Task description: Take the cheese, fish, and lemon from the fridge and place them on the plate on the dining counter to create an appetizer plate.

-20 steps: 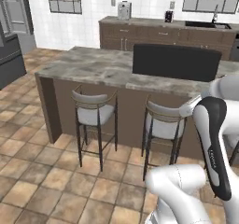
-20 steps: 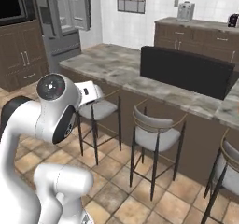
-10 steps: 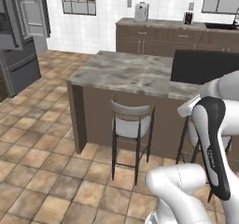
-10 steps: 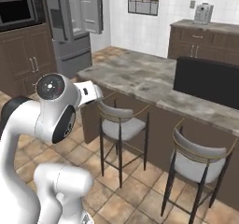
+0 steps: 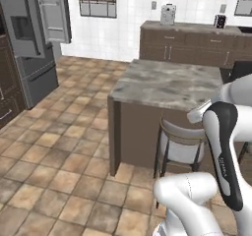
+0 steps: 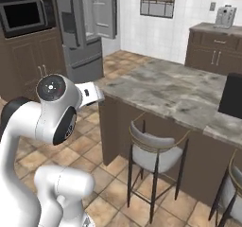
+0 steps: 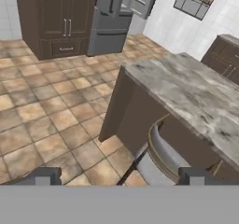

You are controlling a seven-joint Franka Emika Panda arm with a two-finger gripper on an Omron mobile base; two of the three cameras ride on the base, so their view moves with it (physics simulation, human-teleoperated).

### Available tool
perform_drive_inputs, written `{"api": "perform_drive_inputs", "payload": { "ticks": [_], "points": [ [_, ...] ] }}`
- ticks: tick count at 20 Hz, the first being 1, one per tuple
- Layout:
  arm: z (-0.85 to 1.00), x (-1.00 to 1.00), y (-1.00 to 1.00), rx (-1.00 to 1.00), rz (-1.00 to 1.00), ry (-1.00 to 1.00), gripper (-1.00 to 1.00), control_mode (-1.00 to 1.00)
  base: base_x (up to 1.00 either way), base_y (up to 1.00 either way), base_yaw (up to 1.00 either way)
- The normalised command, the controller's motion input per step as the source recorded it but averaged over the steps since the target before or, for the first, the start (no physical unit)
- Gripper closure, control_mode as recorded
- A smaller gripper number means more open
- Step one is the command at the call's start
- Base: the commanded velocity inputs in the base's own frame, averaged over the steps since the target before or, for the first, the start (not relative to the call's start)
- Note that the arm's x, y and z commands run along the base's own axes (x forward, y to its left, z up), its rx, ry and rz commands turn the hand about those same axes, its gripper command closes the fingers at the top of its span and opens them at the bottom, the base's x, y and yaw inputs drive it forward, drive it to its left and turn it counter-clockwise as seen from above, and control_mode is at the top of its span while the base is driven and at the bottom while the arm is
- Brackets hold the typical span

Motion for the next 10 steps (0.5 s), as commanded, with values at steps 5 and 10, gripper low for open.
{"api": "perform_drive_inputs", "payload": {
  "ticks": [5, 10],
  "points": [
    [0.0, 0.0, 0.0, 0.0, 0.0, 0.0, -1.0, 1.0, 0.89, 1.0, 0.0],
    [0.0, 0.0, 0.0, 0.0, 0.0, 0.0, -1.0, 1.0, 0.53, 1.0, 0.0]
  ]
}}
